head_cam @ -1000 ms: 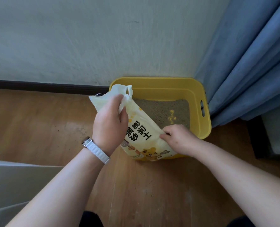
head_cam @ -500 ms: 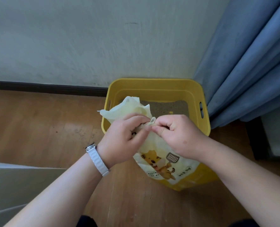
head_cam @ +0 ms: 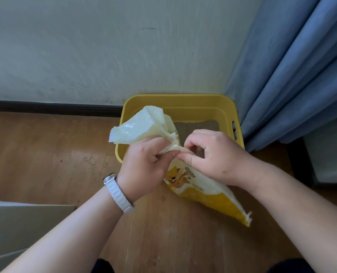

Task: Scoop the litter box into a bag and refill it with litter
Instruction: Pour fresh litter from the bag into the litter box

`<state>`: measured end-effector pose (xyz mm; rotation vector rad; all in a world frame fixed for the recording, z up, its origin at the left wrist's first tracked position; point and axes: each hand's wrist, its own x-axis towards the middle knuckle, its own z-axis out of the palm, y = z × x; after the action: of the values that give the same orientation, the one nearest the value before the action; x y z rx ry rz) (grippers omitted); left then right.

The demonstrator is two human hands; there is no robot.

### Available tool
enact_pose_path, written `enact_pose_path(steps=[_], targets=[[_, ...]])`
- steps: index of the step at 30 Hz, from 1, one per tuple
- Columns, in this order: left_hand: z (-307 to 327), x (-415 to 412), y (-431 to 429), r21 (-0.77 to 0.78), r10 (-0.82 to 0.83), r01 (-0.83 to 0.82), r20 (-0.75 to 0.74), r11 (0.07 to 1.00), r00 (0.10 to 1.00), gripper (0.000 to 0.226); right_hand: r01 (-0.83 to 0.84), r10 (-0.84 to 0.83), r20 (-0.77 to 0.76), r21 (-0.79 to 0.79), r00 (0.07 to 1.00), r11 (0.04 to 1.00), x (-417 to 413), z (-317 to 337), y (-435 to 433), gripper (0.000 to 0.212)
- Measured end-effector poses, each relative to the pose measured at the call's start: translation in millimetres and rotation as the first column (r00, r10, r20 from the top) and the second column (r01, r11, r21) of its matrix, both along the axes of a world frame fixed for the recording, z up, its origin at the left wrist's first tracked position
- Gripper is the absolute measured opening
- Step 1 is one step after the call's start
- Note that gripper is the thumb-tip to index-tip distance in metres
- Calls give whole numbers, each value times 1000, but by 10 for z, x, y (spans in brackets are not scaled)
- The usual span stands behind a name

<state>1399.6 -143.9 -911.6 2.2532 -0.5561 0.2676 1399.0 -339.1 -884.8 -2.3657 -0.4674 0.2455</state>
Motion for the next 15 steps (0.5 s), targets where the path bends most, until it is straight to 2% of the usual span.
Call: enact_pose_path(steps=[3,5,9,12,15], targets=[[93,54,94,-75,112,-115,-47,991,993,35,-83,54,-123,-247,991,965,44,35,-150,40],[144,84,170,-177,183,-198,-97,964,978,35,-121,47,-228,-322,972,939,27,47,-208,42],[187,99,232,-281,248,-286,-162,916,955,37,-158,13,-360,-377,933,913,-39,75,-221,30],[211,105,224,-328,270,-333,-223,884,937,32,-113,-17,-330,-372,944,921,-14,91,-255,27],[236,129,215,-331,273,-364,-289,871,917,21,-24,-61,-290,-279,955,960,-1,82,-283,30]])
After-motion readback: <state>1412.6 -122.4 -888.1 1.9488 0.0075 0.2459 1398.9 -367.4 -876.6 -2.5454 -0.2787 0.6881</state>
